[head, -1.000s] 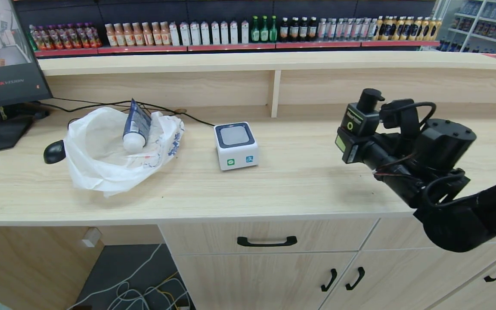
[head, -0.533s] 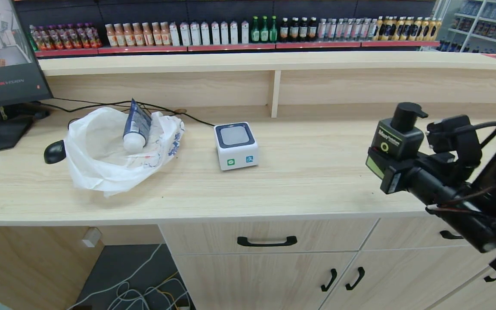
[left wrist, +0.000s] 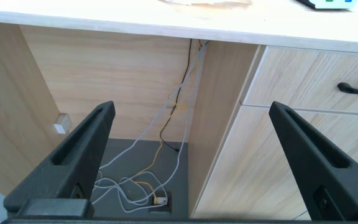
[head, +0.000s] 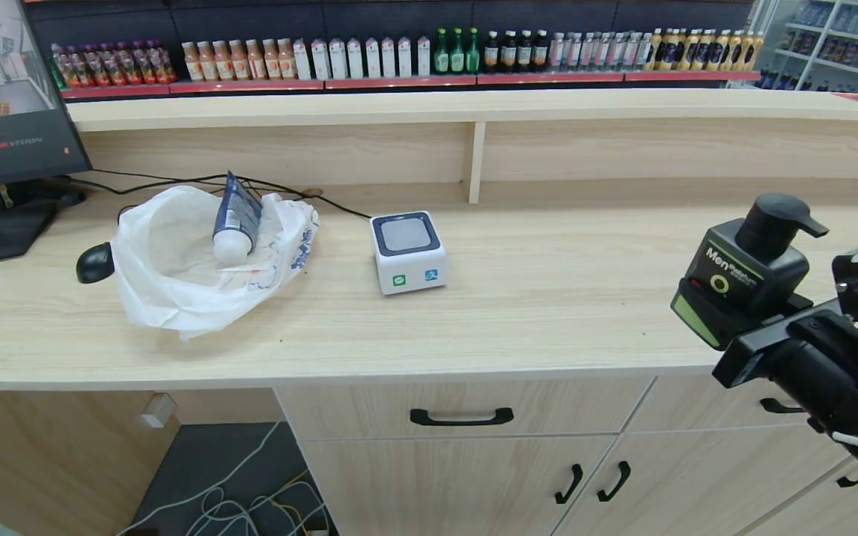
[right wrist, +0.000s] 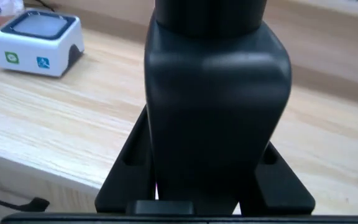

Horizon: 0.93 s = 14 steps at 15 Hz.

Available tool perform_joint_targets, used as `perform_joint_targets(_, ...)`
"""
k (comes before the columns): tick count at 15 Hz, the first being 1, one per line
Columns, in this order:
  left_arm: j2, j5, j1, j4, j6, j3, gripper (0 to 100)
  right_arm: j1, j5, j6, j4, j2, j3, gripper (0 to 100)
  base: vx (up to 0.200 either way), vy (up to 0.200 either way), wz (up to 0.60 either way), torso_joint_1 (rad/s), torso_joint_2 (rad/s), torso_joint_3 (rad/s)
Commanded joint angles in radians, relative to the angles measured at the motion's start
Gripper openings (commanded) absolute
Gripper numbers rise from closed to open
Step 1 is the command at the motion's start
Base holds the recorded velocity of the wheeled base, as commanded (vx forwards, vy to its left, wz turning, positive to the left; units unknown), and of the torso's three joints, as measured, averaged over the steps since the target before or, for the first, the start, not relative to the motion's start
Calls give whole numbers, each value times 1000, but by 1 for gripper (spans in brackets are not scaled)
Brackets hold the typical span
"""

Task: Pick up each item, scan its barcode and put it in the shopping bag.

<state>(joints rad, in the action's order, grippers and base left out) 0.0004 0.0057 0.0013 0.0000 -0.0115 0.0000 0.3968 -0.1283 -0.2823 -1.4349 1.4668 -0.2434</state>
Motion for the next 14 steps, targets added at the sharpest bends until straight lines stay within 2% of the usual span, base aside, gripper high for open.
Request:
perform_joint_targets(1, 0, 0, 0, 0, -1, 0, 100, 62, 1, -64, -50, -6, 9, 0, 0, 0, 0, 0, 0, 0)
perform_joint_targets(4, 0, 0, 0, 0, -1, 0, 100, 251, -2, -224, -105, -2, -5, 0, 0, 0, 0, 0, 0, 0)
perform_joint_targets(6, 0, 0, 0, 0, -1, 0, 100, 327, -2, -321, -108, -3, -47, 0, 0, 0, 0, 0, 0, 0)
perform_joint_targets(7, 0, 0, 0, 0, -1, 0, 100, 346, -2, -399, -110, -6, -116, 0, 0, 0, 0, 0, 0, 0)
perform_joint_targets(9, 0, 0, 0, 0, -1, 0, 100, 364, -1, -436, -110, -3, -163, 0, 0, 0, 0, 0, 0, 0)
perform_joint_targets(14, 0, 0, 0, 0, -1, 0, 100, 390, 3, -506, -110, 0, -76, 0, 0, 0, 0, 0, 0, 0)
